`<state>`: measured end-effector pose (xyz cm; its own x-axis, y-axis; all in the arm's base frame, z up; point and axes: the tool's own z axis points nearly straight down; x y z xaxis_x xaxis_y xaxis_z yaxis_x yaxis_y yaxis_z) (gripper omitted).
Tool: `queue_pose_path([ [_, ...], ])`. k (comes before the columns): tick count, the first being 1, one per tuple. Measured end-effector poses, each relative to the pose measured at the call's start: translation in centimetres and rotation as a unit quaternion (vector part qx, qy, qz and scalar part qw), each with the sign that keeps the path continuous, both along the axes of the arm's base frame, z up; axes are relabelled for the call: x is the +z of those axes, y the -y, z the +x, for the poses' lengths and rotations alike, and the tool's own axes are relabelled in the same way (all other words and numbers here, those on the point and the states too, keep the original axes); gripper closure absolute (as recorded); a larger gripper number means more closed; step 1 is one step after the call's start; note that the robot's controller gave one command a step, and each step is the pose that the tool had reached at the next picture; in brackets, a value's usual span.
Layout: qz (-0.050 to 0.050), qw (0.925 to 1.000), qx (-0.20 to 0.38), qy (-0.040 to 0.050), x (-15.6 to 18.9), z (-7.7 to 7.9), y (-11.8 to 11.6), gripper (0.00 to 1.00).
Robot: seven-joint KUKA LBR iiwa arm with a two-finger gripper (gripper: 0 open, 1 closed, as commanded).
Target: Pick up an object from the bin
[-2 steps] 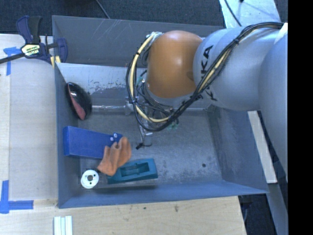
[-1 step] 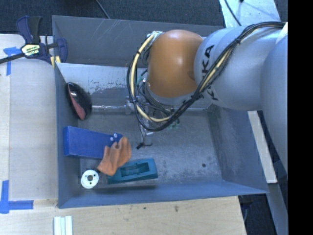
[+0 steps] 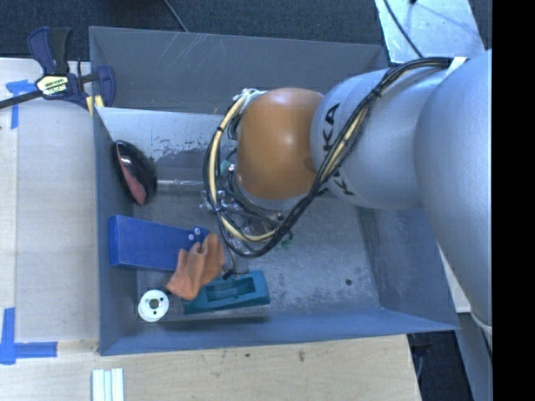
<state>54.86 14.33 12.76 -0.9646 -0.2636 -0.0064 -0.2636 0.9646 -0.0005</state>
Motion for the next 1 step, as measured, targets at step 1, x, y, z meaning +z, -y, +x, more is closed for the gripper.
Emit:
queue_pose_path([
  [1, 0.0, 0.9979, 0.065, 0.0039, -2.72, -1.61, -0.93, 1.0],
])
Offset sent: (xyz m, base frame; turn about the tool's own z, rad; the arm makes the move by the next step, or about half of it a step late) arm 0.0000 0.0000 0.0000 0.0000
